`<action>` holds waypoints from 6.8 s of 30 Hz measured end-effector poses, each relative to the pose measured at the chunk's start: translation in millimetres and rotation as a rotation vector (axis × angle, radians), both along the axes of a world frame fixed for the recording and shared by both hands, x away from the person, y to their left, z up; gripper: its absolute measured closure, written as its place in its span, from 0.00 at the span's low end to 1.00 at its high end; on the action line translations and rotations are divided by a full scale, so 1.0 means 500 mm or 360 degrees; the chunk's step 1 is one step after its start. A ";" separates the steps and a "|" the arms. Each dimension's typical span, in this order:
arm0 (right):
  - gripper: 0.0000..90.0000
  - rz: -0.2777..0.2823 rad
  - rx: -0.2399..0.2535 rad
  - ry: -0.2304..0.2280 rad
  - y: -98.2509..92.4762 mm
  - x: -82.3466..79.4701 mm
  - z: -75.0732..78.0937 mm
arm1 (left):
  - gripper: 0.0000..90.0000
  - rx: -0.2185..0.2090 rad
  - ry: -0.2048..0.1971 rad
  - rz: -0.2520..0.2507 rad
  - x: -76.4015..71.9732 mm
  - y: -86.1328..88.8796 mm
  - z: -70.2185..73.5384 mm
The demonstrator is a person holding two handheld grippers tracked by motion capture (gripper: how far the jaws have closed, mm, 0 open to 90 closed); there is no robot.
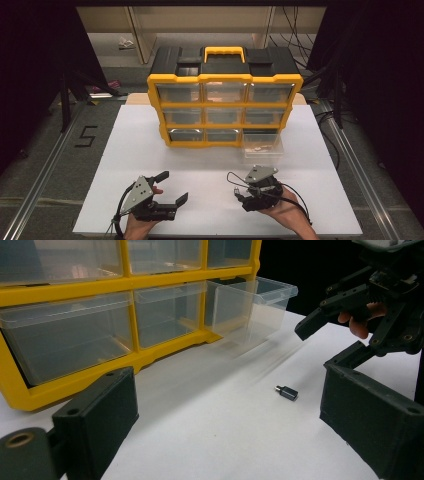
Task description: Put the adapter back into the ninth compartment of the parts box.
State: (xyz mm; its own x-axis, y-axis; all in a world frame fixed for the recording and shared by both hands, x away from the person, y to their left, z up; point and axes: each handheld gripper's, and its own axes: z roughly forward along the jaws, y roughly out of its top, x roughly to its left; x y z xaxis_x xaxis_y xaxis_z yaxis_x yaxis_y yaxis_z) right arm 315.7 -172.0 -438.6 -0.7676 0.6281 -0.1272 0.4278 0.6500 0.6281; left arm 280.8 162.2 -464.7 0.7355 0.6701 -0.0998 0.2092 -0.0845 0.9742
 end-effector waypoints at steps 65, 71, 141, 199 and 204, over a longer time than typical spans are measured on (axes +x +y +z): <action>0.85 -0.0042 -0.0131 0.0358 0.047 0.060 -0.063 | 0.09 0.0003 -0.0011 -0.0011 -0.001 -0.002 0.000; 0.85 -0.0035 -0.0114 0.0364 0.045 0.059 -0.062 | 0.09 0.0003 -0.0011 -0.0012 -0.001 -0.001 0.000; 0.85 -0.0045 0.0454 -0.0249 -0.040 0.027 0.098 | 0.09 -0.0040 -0.0029 -0.0012 -0.001 0.002 0.004; 0.85 -0.0281 0.0482 -0.0332 -0.081 0.116 0.093 | 0.09 -0.0043 -0.0030 -0.0005 -0.001 0.003 0.004; 0.85 -0.0305 0.0481 -0.0330 -0.085 0.125 0.090 | 0.09 -0.0043 -0.0027 -0.0006 -0.001 0.003 0.004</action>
State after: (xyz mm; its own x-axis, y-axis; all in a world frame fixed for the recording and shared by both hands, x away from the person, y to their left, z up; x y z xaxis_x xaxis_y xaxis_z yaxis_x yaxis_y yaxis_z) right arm 378.0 -214.3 -393.7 -0.6106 0.7901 -0.0544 0.3677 0.3436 0.8641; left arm 280.2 163.9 -462.9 0.7396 0.6647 -0.1053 0.1923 -0.0587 0.9796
